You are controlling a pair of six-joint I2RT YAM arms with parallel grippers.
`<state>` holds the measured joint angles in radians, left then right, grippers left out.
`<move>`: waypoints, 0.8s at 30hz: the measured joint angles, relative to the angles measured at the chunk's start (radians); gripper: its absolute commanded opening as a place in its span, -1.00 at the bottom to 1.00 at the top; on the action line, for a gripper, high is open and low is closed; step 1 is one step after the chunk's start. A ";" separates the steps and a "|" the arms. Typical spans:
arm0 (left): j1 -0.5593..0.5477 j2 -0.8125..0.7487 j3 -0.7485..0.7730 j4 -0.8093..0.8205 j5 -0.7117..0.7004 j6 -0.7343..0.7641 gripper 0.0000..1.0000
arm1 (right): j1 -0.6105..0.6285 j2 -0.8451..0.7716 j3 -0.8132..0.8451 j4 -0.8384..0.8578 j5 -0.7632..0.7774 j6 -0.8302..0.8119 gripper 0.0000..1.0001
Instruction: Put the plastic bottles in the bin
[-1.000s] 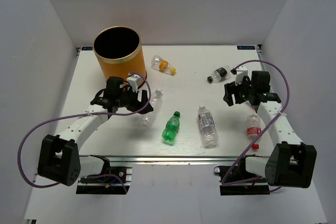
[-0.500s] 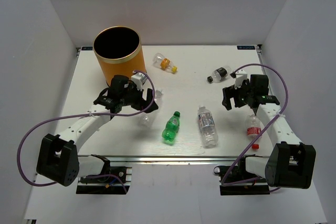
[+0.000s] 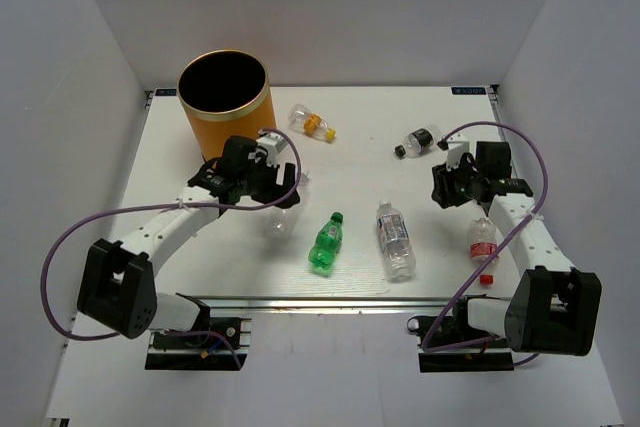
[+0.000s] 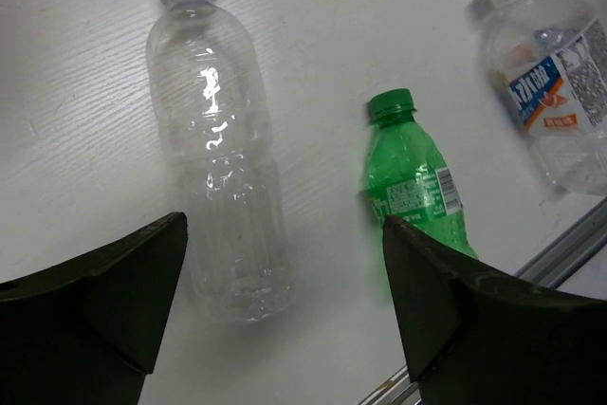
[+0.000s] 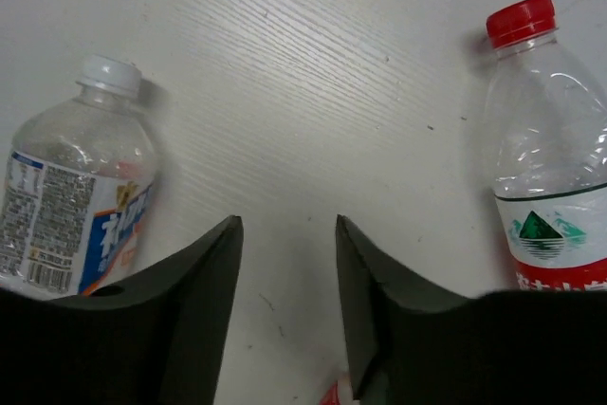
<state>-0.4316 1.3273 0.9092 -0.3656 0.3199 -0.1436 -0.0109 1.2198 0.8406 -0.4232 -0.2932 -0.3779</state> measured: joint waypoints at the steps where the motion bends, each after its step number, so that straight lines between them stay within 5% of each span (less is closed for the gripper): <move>1: -0.006 0.019 0.020 -0.011 -0.018 0.000 0.78 | 0.000 0.000 0.000 -0.006 0.000 0.002 0.41; 3: -0.019 0.055 0.054 -0.032 -0.063 0.005 0.78 | 0.000 0.000 0.000 -0.015 -0.005 -0.003 0.81; 11: -0.055 0.153 0.115 -0.086 -0.205 0.016 0.93 | 0.000 0.000 0.000 -0.024 -0.008 -0.006 0.81; 24: -0.102 0.288 0.121 -0.084 -0.284 0.032 0.90 | 0.000 0.026 0.004 -0.023 -0.004 0.003 0.81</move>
<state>-0.5335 1.6154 1.0298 -0.4500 0.0357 -0.1116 -0.0109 1.2461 0.8448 -0.4465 -0.2970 -0.3744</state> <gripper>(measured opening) 0.964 0.904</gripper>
